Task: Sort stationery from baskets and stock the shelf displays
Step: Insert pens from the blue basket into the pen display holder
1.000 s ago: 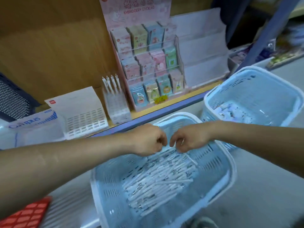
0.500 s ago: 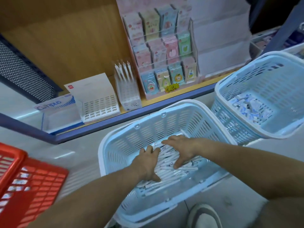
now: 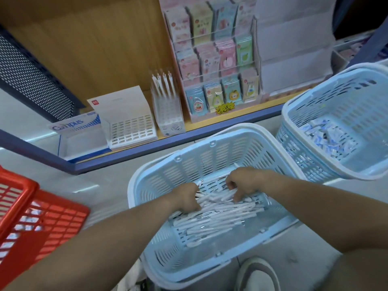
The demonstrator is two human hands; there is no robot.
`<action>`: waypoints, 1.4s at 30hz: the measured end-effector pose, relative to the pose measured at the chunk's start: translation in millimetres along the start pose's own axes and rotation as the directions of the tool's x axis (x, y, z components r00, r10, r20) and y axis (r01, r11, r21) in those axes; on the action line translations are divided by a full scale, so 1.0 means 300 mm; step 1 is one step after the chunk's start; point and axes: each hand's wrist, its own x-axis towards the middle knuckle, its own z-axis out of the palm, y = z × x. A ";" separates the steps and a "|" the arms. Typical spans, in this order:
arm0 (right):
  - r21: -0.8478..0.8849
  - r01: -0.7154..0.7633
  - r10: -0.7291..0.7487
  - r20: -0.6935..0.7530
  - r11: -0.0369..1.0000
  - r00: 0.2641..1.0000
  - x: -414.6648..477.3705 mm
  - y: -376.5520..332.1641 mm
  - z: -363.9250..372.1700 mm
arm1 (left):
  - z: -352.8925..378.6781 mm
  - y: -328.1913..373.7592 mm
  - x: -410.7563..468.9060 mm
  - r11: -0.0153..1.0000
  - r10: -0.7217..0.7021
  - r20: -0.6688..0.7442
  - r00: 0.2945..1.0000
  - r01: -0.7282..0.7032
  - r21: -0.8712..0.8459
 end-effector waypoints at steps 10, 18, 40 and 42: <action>-0.060 0.016 -0.014 0.032 0.998 0.999 -0.039 -0.001 -0.034 | -0.195 0.026 -0.117 0.985 0.117 0.069 0.991 -0.107 -0.133; 0.651 0.056 -0.091 0.020 0.757 0.996 -0.124 -0.014 -0.121 | -0.370 0.022 -0.259 0.935 0.140 0.250 0.958 -0.045 -0.351; 0.873 0.302 -0.205 -0.239 0.383 0.949 -0.291 -0.326 -0.454 | -0.745 -0.211 -0.385 0.874 0.231 0.072 0.970 -0.174 -0.453; 0.885 0.277 -0.085 -0.265 0.373 0.961 -0.299 -0.315 -0.532 | -0.795 -0.242 -0.371 0.811 0.143 -0.094 0.985 -0.171 -0.559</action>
